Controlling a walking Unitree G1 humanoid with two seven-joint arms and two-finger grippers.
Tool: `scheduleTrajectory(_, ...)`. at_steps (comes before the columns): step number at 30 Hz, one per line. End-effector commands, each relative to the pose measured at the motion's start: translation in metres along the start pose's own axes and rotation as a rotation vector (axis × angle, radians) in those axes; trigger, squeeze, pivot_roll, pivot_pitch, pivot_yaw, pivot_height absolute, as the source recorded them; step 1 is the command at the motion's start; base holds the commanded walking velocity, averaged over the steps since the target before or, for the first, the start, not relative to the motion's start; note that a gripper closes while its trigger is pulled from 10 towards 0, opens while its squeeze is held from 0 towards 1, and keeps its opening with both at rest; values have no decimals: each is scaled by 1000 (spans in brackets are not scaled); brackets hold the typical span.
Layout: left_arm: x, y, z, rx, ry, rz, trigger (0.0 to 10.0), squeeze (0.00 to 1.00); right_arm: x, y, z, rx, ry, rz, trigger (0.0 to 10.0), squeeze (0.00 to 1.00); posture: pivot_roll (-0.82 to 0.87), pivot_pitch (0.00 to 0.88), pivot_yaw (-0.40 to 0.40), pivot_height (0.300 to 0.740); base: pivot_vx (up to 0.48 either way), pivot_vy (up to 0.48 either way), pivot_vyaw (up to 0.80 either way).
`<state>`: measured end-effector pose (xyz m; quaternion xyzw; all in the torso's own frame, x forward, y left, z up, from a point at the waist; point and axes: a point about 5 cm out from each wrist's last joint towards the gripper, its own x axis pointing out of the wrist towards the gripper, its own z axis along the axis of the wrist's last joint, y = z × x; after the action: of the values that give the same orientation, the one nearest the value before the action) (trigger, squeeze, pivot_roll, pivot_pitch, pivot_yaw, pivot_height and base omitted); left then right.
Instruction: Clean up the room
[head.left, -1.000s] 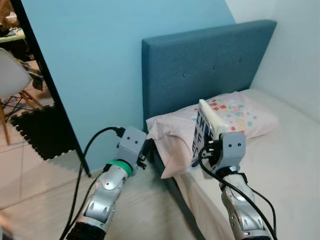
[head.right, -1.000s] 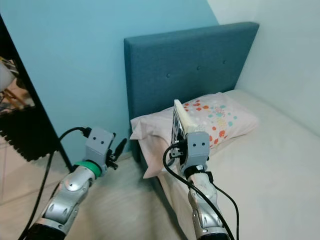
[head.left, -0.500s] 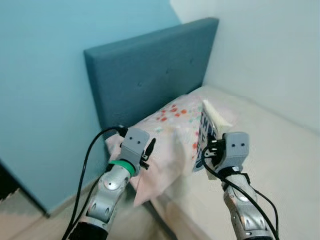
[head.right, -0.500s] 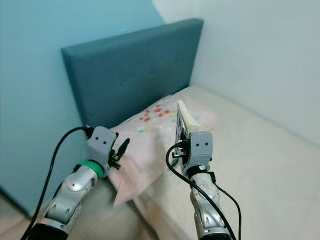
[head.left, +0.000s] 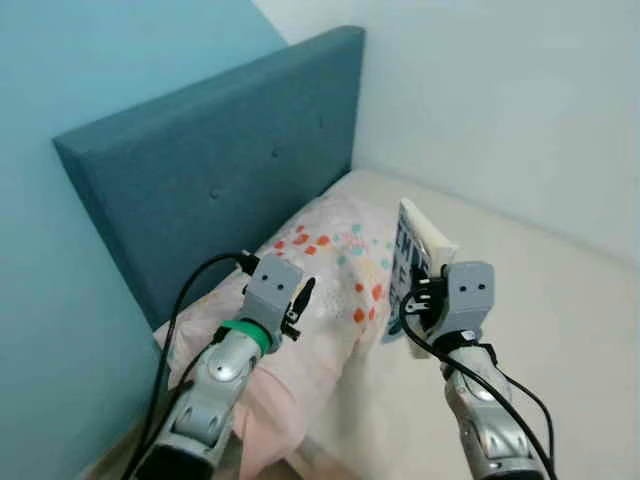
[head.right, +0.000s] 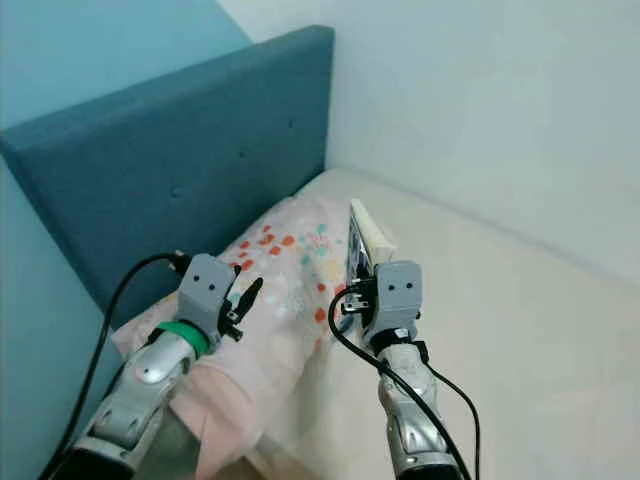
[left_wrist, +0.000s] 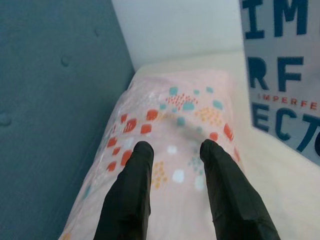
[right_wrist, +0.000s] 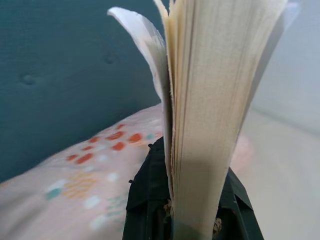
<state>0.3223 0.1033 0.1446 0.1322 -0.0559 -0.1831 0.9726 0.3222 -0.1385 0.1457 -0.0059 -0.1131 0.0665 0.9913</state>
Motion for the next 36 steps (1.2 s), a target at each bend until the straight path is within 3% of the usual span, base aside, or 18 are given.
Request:
scheduleTrajectory(1,-3,-5,-5,-1,10,-25,10000,0,-2,2,-1,6,6,15,10000,0,-152,37,60,740,0,0,0)
scheduleTrajectory(6,-6,-6,-9,1,26,-29,10000,0,-4,0,-6,45,31,-3,10000,0,-150,36,61,740,0,0,0)
scheduleTrajectory(29,-4,-8,-10,-27,36,-8,10000,0,-3,1,-5,35,25,8,10000,0,-151,29,65,740,0,0,0)
scheduleTrajectory(36,-4,-7,-11,-25,39,-5,10000,0,-3,1,-5,36,25,7,10000,0,-151,31,66,740,-316,0,0)
